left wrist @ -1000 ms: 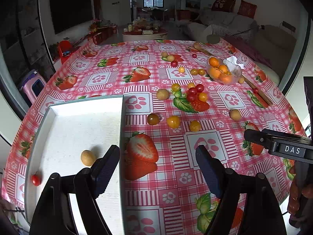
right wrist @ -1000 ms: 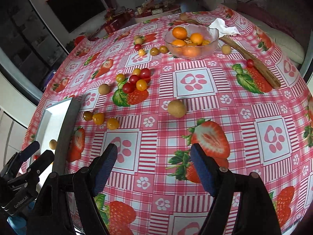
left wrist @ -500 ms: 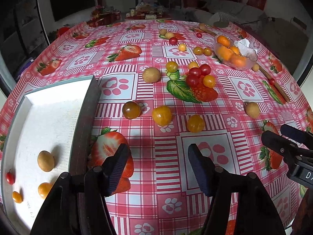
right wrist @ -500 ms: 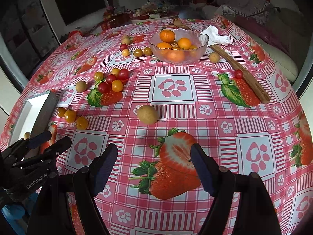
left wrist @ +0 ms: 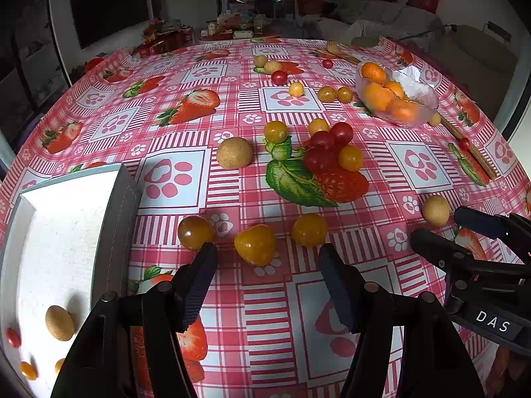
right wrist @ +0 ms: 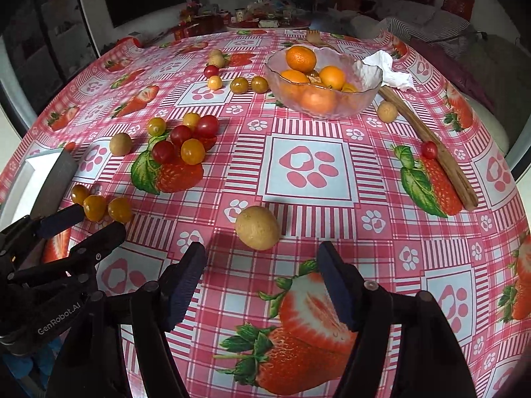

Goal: Organize fruits
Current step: 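Withdraw both grippers from the tray toward the remaining fruits, then grasp a brown round fruit with the right gripper while the left grasps a yellow tomato, then carry both fruits into the white tray and open both grippers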

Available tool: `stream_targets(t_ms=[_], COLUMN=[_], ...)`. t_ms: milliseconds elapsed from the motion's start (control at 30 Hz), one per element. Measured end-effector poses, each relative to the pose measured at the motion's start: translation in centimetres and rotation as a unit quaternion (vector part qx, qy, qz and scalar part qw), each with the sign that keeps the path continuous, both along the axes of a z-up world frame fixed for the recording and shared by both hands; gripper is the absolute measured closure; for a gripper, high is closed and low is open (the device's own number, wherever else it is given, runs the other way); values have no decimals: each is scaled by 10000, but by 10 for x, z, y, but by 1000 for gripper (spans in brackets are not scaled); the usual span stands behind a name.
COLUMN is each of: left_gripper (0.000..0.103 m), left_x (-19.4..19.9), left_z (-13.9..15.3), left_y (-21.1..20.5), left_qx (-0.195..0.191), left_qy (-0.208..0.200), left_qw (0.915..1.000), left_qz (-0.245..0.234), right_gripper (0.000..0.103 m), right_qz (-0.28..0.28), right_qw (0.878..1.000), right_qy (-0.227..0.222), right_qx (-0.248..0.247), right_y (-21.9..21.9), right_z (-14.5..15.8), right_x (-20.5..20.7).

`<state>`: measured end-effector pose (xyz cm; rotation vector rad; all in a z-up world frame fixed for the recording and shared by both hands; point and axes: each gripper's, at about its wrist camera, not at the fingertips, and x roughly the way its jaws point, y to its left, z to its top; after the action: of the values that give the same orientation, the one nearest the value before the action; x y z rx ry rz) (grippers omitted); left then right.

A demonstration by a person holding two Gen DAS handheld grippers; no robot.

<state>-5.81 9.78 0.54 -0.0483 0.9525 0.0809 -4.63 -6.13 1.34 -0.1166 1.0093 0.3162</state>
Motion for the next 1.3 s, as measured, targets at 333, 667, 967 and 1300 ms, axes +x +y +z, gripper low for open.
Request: stream_targets(t_ms=[333, 667, 967, 1300], left_gripper=[78, 78, 78, 78], left_x=[1, -26, -65, -108], left_z=[3, 11, 28, 44], left_y=[4, 1, 1, 22], left_qx=[-158, -532, -568, -623], left_qy=[-85, -119, -225, -402], left_qw=[9998, 9983, 9975, 9971], left_qz=[-83, -221, -347, -147], right_gripper=[73, 73, 73, 73], right_qz=[87, 75, -55, -45], right_qw=[9999, 9964, 9932, 9922], right_qy=[-138, 226, 477, 569], right_qx=[-13, 814, 1060, 1113], right_y=[13, -14, -33, -31], right_z=[2, 11, 9, 12], right_x=[10, -15, -46, -72])
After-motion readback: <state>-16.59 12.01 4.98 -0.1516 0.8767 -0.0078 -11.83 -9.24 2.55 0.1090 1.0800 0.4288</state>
